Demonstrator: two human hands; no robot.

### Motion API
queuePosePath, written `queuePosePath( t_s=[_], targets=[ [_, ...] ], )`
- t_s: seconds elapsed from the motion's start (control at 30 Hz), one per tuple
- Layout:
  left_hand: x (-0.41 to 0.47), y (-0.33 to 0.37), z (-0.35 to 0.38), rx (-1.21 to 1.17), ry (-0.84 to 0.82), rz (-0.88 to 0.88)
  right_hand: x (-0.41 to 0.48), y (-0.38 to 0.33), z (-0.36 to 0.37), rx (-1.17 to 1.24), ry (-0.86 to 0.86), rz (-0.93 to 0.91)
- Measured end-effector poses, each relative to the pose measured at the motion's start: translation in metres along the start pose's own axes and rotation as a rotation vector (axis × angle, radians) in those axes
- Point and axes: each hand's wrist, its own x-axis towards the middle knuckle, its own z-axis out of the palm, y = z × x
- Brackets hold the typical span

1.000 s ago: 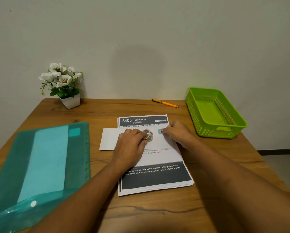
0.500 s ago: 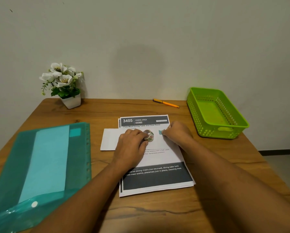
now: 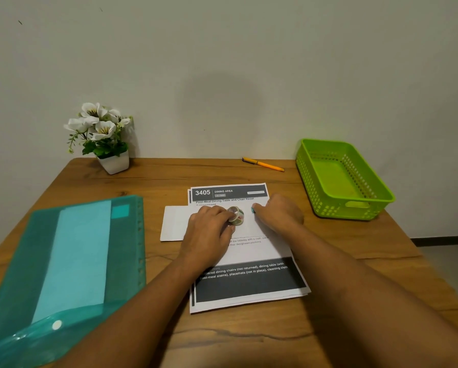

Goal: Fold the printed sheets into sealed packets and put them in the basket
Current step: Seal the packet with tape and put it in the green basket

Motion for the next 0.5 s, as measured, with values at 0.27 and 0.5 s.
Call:
queuePosePath(
  t_s=[0.27,0.5],
  targets=[
    [0.0016,-0.0006,0.0,-0.006,-0.017,-0.016,0.0067,0.009,-0.0034,0.098,-0.118,-0.052],
    [0.0021,0.0,-0.0008,0.001,-0.028,-0.023,0.0069,0.0014,-0.0001,0.015,-0.05,0.001]
  ],
)
